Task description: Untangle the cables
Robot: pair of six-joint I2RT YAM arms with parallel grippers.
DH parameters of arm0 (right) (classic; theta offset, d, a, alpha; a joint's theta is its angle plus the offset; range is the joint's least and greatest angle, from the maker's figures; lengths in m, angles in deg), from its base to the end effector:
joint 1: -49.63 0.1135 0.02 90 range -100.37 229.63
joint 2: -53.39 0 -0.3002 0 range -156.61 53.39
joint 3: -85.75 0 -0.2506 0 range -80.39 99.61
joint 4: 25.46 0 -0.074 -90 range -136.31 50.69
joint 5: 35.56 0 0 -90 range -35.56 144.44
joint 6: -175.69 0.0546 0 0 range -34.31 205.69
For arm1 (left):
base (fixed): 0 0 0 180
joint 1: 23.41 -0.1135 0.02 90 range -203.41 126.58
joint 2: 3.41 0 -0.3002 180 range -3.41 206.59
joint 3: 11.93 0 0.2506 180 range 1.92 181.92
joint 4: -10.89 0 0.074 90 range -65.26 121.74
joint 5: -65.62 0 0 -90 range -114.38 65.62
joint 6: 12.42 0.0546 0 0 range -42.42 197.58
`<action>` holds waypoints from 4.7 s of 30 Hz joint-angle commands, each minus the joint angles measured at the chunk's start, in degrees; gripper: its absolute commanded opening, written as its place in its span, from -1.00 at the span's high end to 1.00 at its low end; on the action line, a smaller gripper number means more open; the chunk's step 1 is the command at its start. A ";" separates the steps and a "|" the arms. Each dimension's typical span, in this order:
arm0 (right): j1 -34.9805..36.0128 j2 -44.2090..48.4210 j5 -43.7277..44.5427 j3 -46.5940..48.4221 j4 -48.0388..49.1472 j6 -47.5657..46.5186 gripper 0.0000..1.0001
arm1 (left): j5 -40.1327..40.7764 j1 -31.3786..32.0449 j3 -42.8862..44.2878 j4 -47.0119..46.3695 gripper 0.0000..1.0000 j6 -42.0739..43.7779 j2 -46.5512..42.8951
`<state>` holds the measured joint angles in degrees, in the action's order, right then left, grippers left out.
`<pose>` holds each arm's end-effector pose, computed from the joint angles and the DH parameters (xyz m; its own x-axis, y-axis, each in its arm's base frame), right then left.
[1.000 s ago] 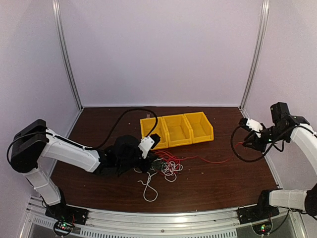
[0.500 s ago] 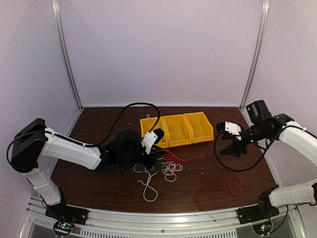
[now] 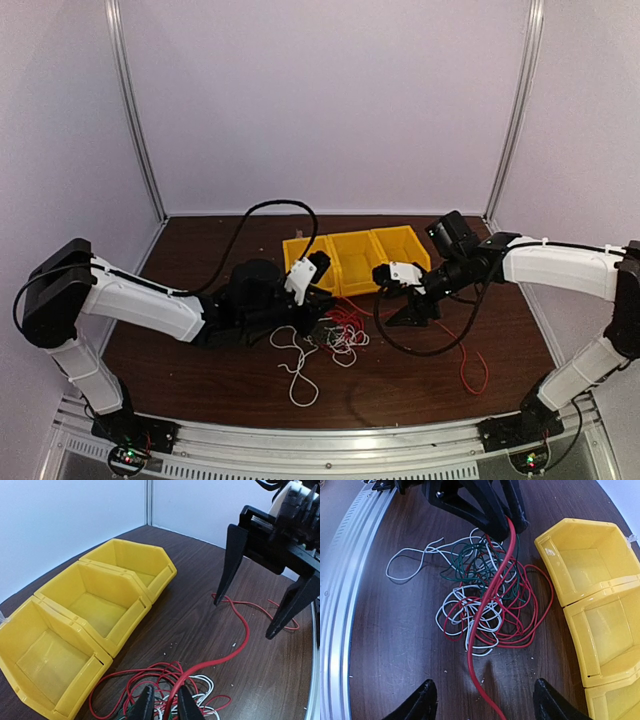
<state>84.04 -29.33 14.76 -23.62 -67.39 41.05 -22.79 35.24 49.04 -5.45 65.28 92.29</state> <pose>0.2238 0.1956 0.2649 0.0480 -0.6226 -0.7811 -0.9988 -0.0204 -0.0452 0.1978 -0.3218 0.2289 -0.3393 0.1477 -0.9290 0.7857 0.5875 -0.1936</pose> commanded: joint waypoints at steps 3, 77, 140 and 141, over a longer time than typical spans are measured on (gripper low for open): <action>0.60 -2.58 4.66 0.93 3.44 -4.12 -0.20 | -0.79 -0.08 -0.21 -3.99 0.66 -1.15 0.50; -13.32 -1.95 10.77 47.95 5.32 19.29 1.00 | 0.52 4.35 -14.78 -2.25 -0.02 -1.12 -5.27; -19.74 -31.59 3.22 25.01 16.30 35.25 1.00 | 10.41 4.36 -15.62 -1.80 -0.19 -5.33 -4.76; -19.40 -30.89 2.91 24.90 16.26 34.98 1.00 | 10.33 4.34 -15.50 -1.80 -0.19 -5.31 -4.59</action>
<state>63.63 -60.43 19.55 0.66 -49.82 75.63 -12.78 39.81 32.45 -5.15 60.28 86.50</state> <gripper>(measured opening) 0.022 0.596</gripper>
